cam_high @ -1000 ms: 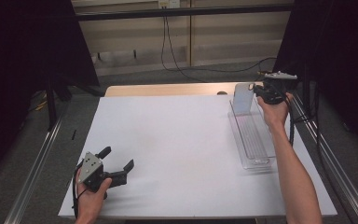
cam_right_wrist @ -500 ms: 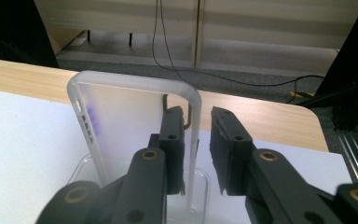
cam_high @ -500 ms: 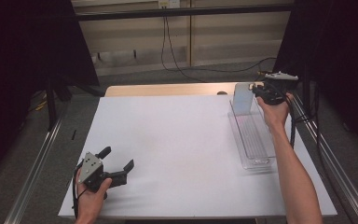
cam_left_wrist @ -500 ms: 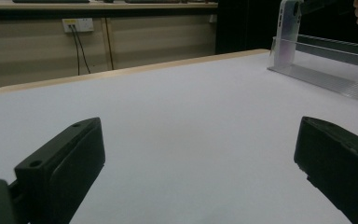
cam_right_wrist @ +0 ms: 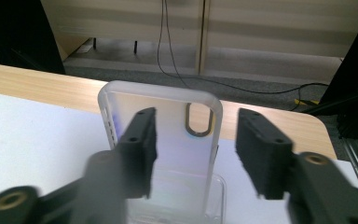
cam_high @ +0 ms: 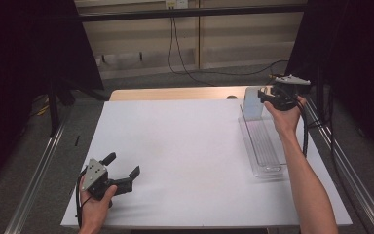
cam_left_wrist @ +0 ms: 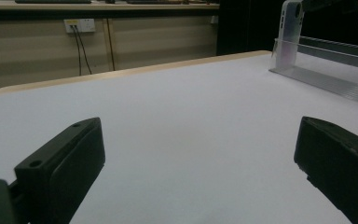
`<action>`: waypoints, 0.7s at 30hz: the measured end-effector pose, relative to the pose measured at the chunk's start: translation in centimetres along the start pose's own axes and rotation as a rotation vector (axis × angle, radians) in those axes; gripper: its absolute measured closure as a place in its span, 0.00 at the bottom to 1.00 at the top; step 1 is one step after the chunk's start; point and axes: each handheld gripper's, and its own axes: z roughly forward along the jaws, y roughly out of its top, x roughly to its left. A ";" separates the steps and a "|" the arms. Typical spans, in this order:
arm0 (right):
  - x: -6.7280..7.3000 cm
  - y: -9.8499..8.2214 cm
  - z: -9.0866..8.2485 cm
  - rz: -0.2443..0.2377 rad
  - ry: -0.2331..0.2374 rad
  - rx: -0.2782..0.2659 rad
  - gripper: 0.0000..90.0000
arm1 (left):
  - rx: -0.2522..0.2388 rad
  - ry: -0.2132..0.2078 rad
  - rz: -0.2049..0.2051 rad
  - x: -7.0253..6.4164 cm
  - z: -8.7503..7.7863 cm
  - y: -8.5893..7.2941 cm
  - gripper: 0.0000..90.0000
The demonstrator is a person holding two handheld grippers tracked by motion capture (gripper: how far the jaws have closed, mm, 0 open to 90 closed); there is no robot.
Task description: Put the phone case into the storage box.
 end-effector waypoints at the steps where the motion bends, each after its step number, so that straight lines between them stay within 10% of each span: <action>1: 0.0 0.0 0.0 0.003 0.003 -0.002 0.46 | -0.003 0.002 -0.007 0.0 0.0 0.0 0.02; 15: -0.2 -0.3 -0.4 0.021 0.029 -0.025 0.06 | -0.007 0.017 -0.006 0.1 -0.2 0.0 0.02; 21: -0.1 -0.8 -0.4 0.041 0.036 -0.032 0.14 | -0.009 0.027 -0.015 0.3 -0.4 -0.1 0.02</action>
